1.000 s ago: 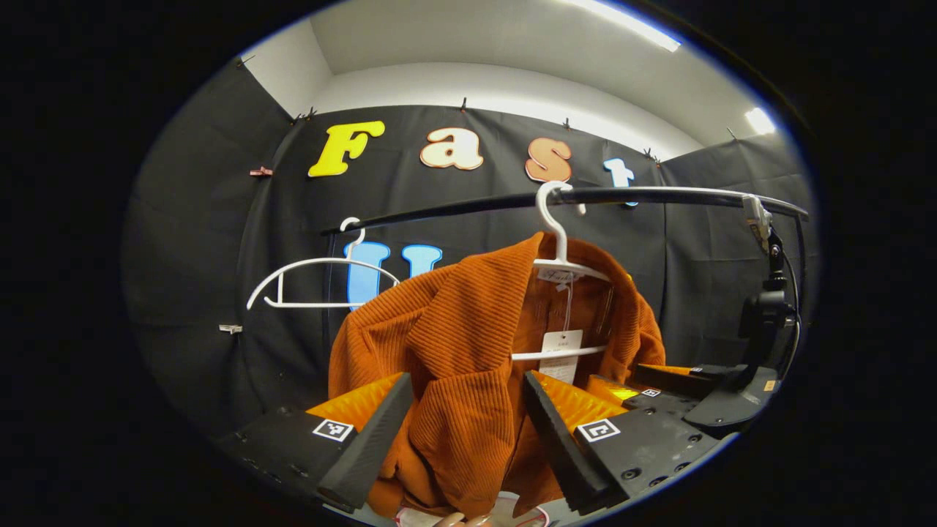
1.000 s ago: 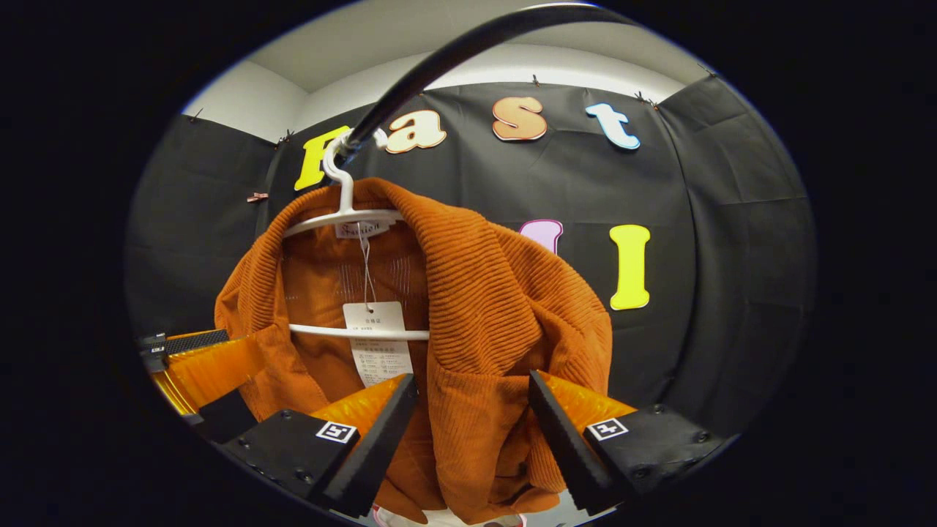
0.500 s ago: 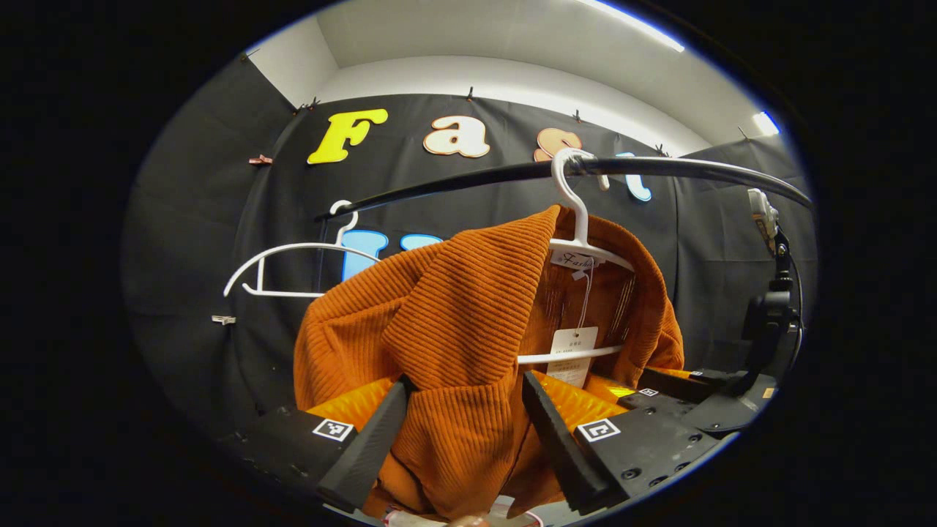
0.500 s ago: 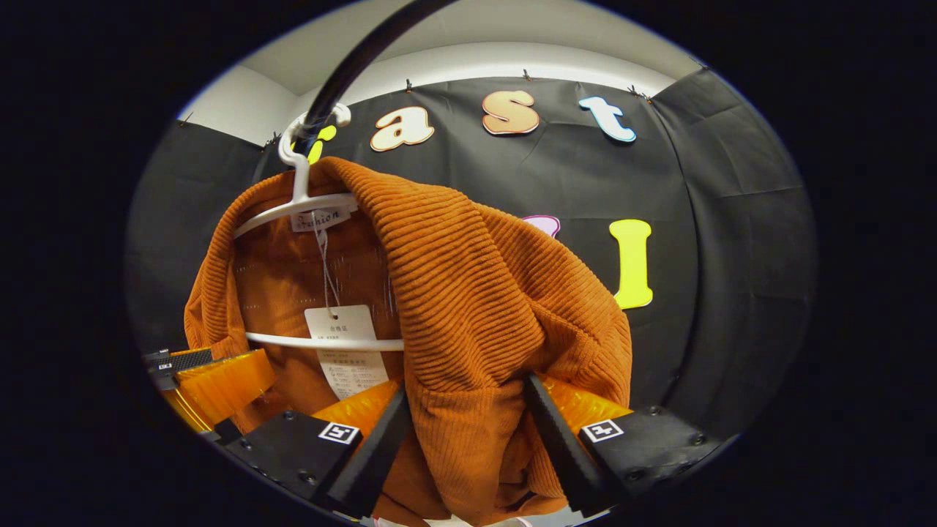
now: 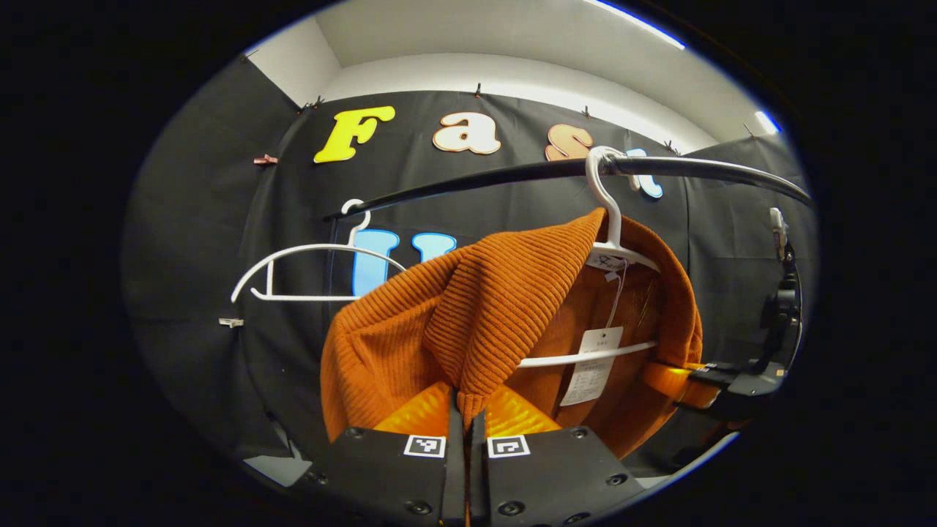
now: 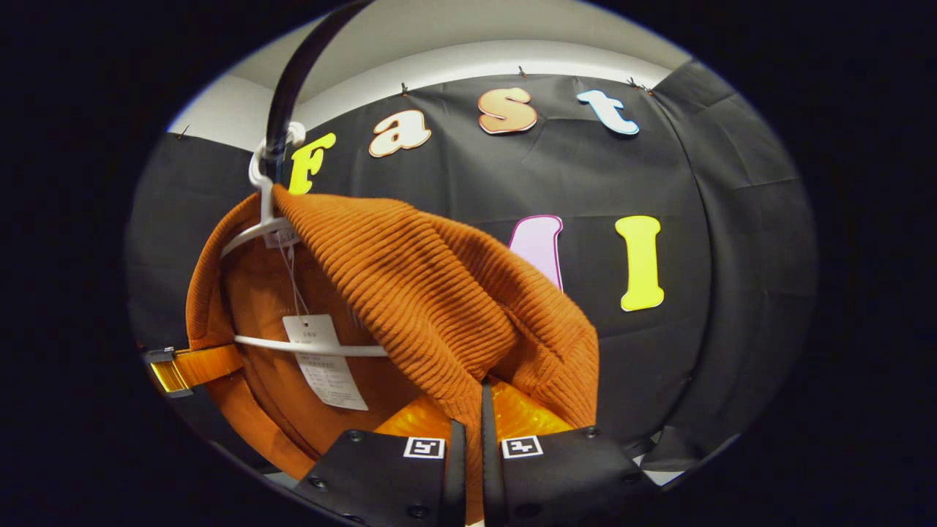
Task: Grasp the clothes on the hanger with both hands and then place them into the laundry hamper below.
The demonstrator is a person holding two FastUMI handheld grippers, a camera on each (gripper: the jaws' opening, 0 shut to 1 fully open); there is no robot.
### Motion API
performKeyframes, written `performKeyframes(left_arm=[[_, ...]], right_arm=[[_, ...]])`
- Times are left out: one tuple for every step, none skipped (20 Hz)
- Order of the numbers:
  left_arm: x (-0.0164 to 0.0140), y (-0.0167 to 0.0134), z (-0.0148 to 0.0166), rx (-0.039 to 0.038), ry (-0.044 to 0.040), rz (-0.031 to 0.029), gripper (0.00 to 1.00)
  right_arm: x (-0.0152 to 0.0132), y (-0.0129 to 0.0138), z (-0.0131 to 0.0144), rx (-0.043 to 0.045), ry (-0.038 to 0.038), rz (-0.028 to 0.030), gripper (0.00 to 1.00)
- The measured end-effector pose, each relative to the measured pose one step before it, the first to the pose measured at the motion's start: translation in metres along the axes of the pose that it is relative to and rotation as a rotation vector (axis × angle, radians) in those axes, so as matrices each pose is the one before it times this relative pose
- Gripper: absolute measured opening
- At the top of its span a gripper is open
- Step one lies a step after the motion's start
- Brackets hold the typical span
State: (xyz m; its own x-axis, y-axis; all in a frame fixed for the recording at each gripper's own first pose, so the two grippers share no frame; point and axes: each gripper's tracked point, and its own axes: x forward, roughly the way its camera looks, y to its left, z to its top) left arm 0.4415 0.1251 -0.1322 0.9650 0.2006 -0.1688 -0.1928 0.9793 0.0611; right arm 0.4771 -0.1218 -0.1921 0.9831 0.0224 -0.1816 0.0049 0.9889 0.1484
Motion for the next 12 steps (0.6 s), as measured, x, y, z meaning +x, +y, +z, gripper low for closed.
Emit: performKeyframes(left_arm=[[-0.00200,0.00333,0.00410,0.00784,-0.00586,0.00661,0.07],[-0.00272,0.00288,0.00228,0.00650,-0.00428,0.00538,0.07],[-0.00225,0.00372,0.00442,0.00840,-0.00756,0.00752,0.07],[-0.00247,0.00447,0.00545,0.00828,-0.00962,0.01149,0.07],[-0.00187,0.00426,0.00556,0.00236,-0.00981,0.01134,0.07],[-0.00119,0.00405,0.00452,-0.00438,-0.00892,0.01044,0.07],[-0.00216,0.00251,0.00638,-0.00496,-0.01245,0.00830,0.07],[-0.00172,0.00359,0.00725,0.00103,-0.01611,0.01093,0.07],[0.00026,0.00178,0.00717,0.00574,-0.01327,0.00155,0.07],[-0.00149,0.00258,0.00606,0.01264,-0.01659,0.00700,0.07],[0.00099,0.00337,0.00755,0.01824,-0.02047,0.00841,0.05],[0.00312,0.00477,0.00575,0.01834,-0.01629,0.00733,0.06]], right_arm=[[-0.00268,-0.00830,0.00596,0.00401,-0.01657,-0.00554,0.14],[-0.00248,-0.00695,0.00703,0.00709,-0.01674,-0.00443,0.14],[-0.00312,-0.00519,0.00630,0.00869,-0.01601,-0.00487,0.14],[-0.00227,-0.00507,0.00642,0.01375,-0.01492,-0.00448,0.10],[-0.00372,-0.00647,0.00842,0.01730,-0.02138,-0.01095,0.14],[-0.00249,-0.00559,0.01218,0.01517,-0.03392,-0.00982,0.14],[-0.00096,-0.00546,0.01067,0.00336,-0.02587,-0.01182,0.14],[0.00431,-0.00010,0.00545,0.01636,-0.02296,-0.00025,0.13],[0.00406,-0.00015,-0.00247,0.01848,0.00366,0.00323,0.10],[0.00269,0.00090,-0.00124,0.00973,0.00235,0.00578,0.10],[0.00199,0.00096,-0.00290,0.00196,0.00292,0.00921,0.13],[0.00289,-0.00046,-0.00346,0.00533,0.00901,0.00679,0.14]])
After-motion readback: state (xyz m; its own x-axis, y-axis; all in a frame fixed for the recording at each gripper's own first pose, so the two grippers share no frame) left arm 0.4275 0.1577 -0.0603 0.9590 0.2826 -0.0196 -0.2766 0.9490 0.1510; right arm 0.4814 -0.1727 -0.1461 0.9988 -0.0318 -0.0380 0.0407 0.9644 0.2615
